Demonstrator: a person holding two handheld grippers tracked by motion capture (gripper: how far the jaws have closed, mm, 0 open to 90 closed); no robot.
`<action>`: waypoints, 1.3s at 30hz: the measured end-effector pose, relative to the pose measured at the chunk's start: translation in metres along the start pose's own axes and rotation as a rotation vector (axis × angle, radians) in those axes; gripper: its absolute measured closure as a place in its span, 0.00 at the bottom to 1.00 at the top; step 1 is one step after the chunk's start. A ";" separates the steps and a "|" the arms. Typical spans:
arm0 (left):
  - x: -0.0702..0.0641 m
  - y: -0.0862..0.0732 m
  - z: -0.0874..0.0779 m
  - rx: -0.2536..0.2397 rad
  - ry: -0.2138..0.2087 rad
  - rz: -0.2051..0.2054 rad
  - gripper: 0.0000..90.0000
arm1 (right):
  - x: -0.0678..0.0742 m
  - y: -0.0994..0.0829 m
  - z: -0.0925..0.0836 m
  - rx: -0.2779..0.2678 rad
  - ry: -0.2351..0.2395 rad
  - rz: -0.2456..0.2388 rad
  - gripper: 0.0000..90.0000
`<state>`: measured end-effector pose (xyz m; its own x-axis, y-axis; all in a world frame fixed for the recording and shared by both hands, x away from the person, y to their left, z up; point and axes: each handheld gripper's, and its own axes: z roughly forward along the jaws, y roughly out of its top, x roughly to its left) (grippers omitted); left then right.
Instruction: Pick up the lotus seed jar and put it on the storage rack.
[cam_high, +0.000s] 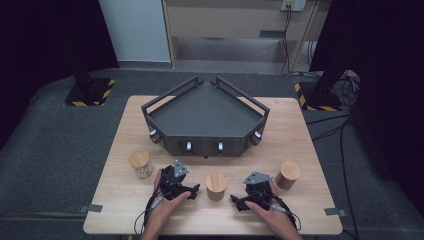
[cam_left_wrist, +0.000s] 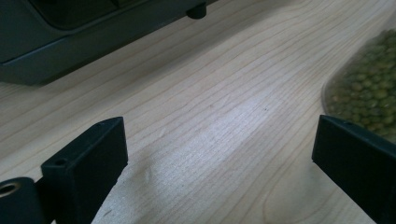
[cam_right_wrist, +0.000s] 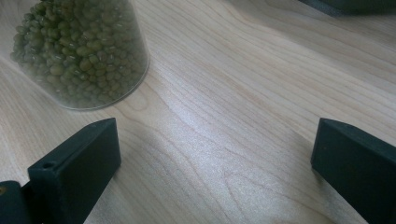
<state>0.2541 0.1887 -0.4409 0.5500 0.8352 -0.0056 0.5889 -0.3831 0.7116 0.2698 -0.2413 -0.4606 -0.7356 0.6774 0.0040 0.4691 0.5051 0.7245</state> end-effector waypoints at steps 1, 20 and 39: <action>0.000 0.001 -0.001 0.001 0.001 0.005 0.03 | 0.000 0.000 0.000 0.000 0.000 0.000 0.02; 0.005 0.016 -0.021 -0.002 0.000 0.044 0.04 | 0.000 0.000 0.000 0.000 -0.001 0.000 0.02; 0.017 0.023 -0.040 -0.034 -0.009 0.040 0.04 | 0.000 0.000 0.000 0.000 -0.001 0.000 0.02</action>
<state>0.2534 0.2098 -0.3959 0.5784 0.8156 0.0170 0.5459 -0.4025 0.7348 0.2696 -0.2412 -0.4606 -0.7350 0.6781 0.0039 0.4695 0.5048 0.7244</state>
